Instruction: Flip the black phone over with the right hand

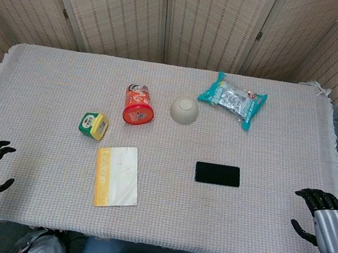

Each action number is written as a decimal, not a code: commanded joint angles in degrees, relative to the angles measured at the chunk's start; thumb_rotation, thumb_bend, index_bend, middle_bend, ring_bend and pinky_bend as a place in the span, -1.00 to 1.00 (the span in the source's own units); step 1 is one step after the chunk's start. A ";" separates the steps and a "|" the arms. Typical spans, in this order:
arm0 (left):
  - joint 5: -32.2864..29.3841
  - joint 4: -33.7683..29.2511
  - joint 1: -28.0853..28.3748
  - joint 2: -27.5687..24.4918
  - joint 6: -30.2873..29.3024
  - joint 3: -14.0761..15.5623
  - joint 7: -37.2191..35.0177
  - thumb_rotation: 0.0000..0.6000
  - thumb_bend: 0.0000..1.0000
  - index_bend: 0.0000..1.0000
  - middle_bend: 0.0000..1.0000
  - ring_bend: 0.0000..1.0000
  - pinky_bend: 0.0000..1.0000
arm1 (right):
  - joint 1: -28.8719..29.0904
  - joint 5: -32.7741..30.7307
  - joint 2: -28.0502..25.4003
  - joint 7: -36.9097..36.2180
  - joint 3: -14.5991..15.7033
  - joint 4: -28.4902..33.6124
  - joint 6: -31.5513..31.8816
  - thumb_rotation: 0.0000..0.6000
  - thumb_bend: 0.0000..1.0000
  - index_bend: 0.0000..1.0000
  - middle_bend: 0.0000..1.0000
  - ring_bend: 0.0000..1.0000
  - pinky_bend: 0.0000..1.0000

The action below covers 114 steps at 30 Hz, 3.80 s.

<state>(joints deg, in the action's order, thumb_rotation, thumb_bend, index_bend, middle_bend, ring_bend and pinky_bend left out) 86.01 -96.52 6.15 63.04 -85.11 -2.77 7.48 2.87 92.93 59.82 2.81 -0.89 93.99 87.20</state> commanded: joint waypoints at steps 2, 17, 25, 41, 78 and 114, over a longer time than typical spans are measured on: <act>-0.12 0.12 0.12 0.15 0.16 -0.08 -0.01 1.00 -0.60 -0.41 -0.57 -0.67 -0.50 | 0.06 -0.14 0.05 0.06 -0.11 0.00 -0.01 1.00 -0.73 -0.42 -0.42 -0.51 -0.47; -0.22 0.93 0.14 0.81 0.09 -0.08 -0.98 1.00 -0.60 -0.42 -0.57 -0.67 -0.49 | 2.70 0.11 1.82 -1.24 -0.45 -1.18 -3.46 1.00 -0.73 -0.42 -0.42 -0.51 -0.47; 0.51 0.98 -0.23 0.90 -0.89 0.05 -1.88 1.00 -0.60 -0.43 -0.57 -0.67 -0.50 | 9.79 -0.57 5.93 -1.57 -1.90 -3.80 -13.09 1.00 -0.71 -0.42 -0.42 -0.51 -0.47; 0.47 1.41 -1.70 -0.12 -2.68 0.32 -3.67 1.00 -0.60 -0.43 -0.57 -0.67 -0.50 | 24.03 -7.05 22.55 1.59 -5.12 -19.34 -31.21 1.00 -0.67 -0.42 -0.42 -0.51 -0.47; 0.07 2.68 -1.59 0.03 -2.09 -0.09 -4.46 1.00 -0.60 -0.43 -0.57 -0.67 -0.50 | 29.55 -12.05 33.01 7.36 -4.31 -28.74 -33.32 1.00 -0.80 -0.42 -0.41 -0.53 -0.47; -0.58 3.41 -1.81 0.04 -1.92 -0.35 -4.87 1.00 -0.60 -0.43 -0.57 -0.67 -0.50 | 33.79 -17.95 30.34 7.76 -5.95 -26.71 -39.63 1.00 -0.23 -0.42 -0.35 -0.53 -0.47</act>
<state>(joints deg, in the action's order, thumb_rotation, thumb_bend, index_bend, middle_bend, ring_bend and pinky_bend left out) 85.43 -93.10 4.34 63.09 -87.04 -3.11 2.60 36.51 75.17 90.36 10.50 -6.74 67.06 47.75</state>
